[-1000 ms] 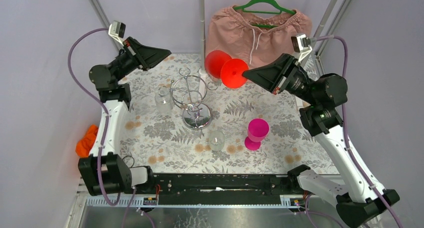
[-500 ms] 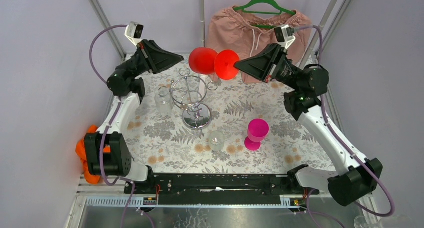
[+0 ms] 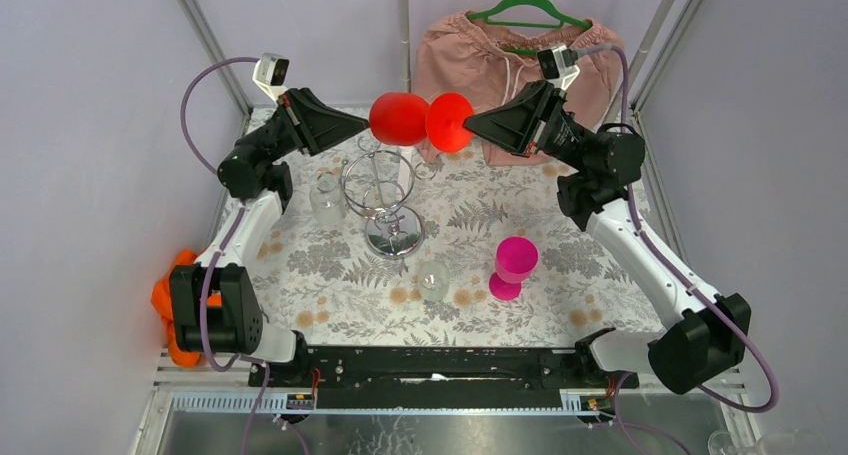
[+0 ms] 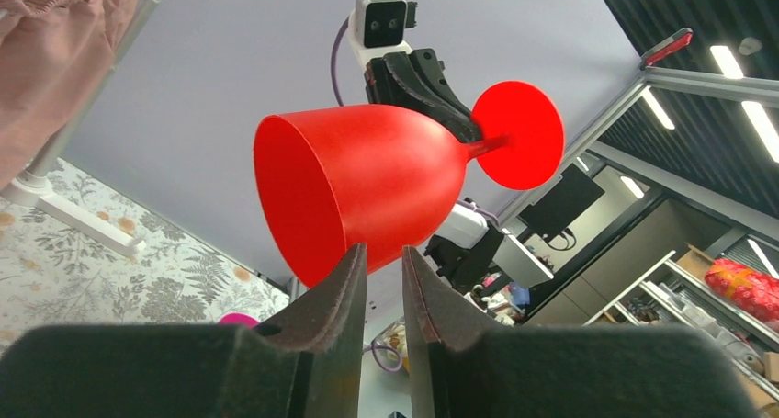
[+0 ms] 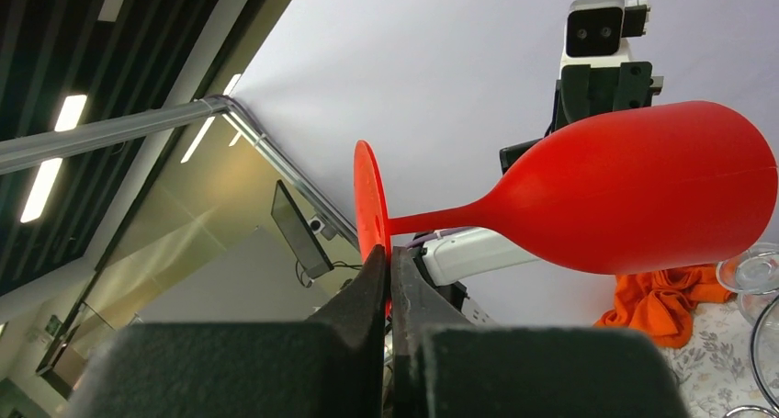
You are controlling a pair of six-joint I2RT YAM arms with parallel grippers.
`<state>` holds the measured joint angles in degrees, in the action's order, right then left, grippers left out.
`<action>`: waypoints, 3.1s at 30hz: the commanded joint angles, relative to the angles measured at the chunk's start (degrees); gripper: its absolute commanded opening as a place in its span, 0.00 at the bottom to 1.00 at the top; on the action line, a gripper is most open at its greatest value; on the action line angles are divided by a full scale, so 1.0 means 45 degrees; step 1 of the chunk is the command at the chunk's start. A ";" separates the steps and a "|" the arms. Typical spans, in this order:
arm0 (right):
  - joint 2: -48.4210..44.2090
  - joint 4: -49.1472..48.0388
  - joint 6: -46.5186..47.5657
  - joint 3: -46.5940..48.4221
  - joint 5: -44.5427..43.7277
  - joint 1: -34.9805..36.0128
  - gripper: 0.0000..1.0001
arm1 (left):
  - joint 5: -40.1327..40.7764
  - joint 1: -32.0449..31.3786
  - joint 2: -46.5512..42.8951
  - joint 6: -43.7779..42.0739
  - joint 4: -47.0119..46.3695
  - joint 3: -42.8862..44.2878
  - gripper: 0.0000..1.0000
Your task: Take the wine glass off the wine glass rack
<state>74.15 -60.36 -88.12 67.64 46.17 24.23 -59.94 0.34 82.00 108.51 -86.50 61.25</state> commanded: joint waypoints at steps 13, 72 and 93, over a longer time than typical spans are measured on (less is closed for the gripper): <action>-0.0635 0.0163 0.0768 0.0725 0.0195 0.0164 0.00 | -0.0219 -0.0017 -0.0624 -0.2096 0.1320 -0.0370 0.27; 0.3288 -0.7503 -0.3248 -0.1490 -0.1172 0.2839 0.00 | 0.0180 -0.0971 -0.6967 -0.6177 0.7762 -0.2249 0.00; 0.3056 -0.7940 -0.3494 -0.1932 -0.1322 0.2839 0.83 | 0.1309 -0.0964 -0.8423 -0.7524 1.0472 -0.2067 0.00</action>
<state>88.29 -87.68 -104.71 59.66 38.68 35.92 -55.88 -3.77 45.80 77.54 -44.07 50.09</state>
